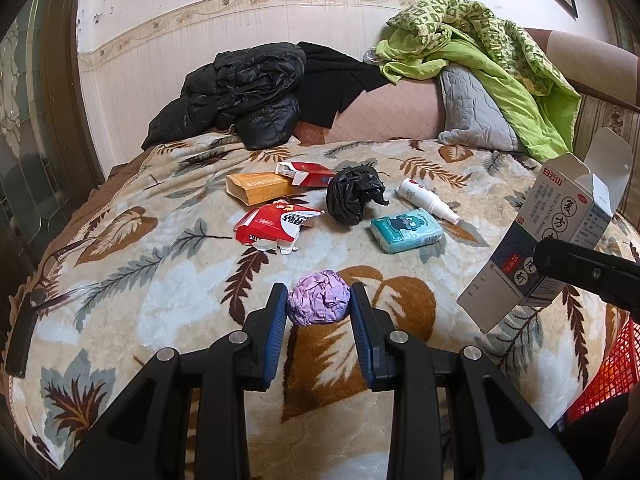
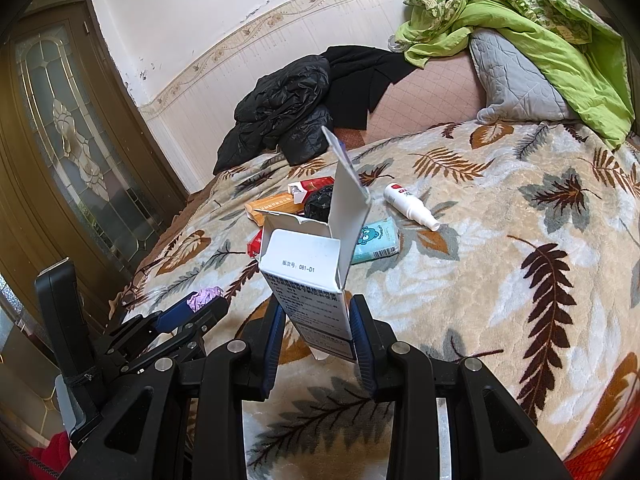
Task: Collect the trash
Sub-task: 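Carry the foil ball and white box to the red basket and release both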
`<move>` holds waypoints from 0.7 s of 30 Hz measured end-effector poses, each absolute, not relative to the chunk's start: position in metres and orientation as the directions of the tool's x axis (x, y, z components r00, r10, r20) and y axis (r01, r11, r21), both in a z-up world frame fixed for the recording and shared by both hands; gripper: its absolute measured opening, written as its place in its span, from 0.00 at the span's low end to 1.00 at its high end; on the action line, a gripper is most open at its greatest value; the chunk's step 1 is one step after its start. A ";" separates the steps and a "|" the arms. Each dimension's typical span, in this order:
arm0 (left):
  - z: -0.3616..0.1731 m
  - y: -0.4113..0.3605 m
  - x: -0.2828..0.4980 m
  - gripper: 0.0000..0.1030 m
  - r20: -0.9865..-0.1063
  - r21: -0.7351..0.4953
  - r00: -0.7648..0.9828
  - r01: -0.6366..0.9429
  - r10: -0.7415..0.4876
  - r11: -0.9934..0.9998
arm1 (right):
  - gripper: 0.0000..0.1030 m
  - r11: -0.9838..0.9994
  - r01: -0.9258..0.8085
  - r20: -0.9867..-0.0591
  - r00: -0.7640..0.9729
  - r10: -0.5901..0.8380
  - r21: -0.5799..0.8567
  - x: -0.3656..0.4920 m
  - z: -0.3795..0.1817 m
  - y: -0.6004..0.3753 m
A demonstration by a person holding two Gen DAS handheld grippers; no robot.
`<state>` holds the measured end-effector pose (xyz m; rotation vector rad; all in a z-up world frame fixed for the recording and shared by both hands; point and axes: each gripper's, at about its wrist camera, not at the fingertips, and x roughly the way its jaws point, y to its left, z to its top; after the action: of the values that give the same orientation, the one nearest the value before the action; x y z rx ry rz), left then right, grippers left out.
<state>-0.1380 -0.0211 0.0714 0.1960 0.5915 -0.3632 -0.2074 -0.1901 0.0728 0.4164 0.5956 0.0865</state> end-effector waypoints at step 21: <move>0.087 -0.035 -0.166 0.29 -0.546 -0.039 0.707 0.514 -0.449 0.857 | 0.34 0.854 0.113 -0.463 0.872 0.160 0.508 -0.295 0.095 -0.245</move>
<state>-0.1656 -0.0352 0.0872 0.1197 0.5743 -0.5363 -0.2946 -0.2455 0.0954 0.5529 0.5182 0.0255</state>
